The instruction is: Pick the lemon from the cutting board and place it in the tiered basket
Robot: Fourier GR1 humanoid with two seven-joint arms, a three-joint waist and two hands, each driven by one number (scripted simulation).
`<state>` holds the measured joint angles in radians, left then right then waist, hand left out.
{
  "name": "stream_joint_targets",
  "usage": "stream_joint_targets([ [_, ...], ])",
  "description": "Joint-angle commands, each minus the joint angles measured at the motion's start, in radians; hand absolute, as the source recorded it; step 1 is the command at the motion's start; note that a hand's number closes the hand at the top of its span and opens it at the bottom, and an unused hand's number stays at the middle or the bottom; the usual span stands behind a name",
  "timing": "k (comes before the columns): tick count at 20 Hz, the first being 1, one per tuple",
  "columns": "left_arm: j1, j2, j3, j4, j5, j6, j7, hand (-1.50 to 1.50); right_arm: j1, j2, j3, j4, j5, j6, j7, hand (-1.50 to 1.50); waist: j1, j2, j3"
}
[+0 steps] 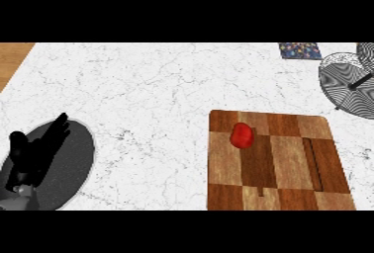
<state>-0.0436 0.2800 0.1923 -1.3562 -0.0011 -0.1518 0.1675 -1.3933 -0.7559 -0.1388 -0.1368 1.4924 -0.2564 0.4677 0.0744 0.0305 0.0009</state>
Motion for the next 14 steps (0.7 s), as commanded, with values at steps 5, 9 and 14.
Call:
stream_joint_targets([
  [5, 0.015, -0.021, -0.015, 0.002, -0.017, 0.01, -0.024, 0.0, 0.023, -0.01, -0.019, 0.055, -0.017, 0.083, -0.029, 1.5, -0.007, -0.002, 0.001],
  [9, 0.029, -0.024, -0.016, -0.004, -0.019, 0.011, -0.031, 0.0, -0.034, -0.044, -0.074, 0.13, -0.069, 0.304, 0.073, 1.5, 0.007, 0.0, 0.0],
  [14, 0.014, -0.001, -0.001, 0.005, -0.01, -0.004, -0.025, 0.0, 0.029, -0.066, -0.108, 0.128, -0.105, 0.3, 0.209, -1.5, 0.007, 0.006, 0.002],
])
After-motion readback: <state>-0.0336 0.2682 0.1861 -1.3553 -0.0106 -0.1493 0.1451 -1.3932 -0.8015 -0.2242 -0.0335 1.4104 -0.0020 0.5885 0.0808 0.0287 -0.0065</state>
